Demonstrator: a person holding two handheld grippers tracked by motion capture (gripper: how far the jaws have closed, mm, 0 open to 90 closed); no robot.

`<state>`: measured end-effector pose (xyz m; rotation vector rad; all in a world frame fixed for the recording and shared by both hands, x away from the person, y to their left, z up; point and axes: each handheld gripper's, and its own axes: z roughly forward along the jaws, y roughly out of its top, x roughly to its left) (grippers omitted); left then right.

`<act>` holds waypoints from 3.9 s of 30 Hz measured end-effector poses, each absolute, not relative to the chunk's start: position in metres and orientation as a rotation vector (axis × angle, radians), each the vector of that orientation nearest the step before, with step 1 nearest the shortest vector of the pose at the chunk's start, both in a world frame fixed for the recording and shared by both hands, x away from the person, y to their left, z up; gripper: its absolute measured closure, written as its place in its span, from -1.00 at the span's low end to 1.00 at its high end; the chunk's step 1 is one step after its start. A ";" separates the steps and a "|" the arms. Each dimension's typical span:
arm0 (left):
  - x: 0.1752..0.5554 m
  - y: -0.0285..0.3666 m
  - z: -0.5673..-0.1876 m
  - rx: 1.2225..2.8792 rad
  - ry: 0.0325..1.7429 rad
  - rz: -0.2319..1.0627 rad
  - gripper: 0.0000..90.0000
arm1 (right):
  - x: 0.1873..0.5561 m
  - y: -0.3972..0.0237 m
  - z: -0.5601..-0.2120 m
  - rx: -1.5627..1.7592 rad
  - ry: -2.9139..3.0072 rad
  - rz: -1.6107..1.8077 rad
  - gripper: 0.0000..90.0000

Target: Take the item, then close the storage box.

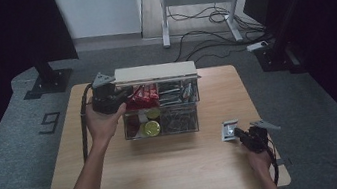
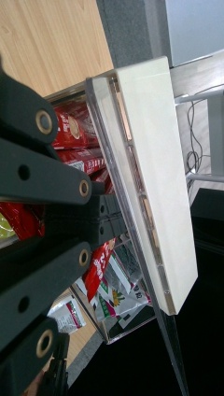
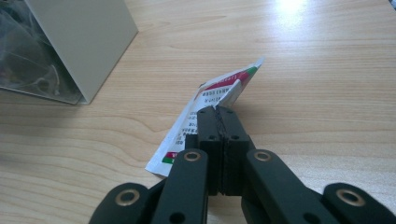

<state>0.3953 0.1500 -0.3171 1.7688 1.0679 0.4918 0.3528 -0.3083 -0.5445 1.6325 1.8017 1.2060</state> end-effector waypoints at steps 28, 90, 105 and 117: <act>0.388 0.152 -0.323 1.766 1.061 0.470 1.00 | 0.340 -0.301 -0.528 1.602 1.725 1.218 -0.04; 0.360 0.167 -0.360 1.786 1.040 0.391 0.94 | 0.338 -0.299 -0.536 1.627 1.753 1.218 0.03; 0.333 0.192 -0.382 1.746 1.004 0.459 0.24 | 0.335 -0.296 -0.534 1.576 1.773 1.233 0.01; 0.315 0.206 -0.422 1.800 1.019 0.500 0.07 | 0.329 -0.297 -0.533 1.535 1.794 1.245 -0.01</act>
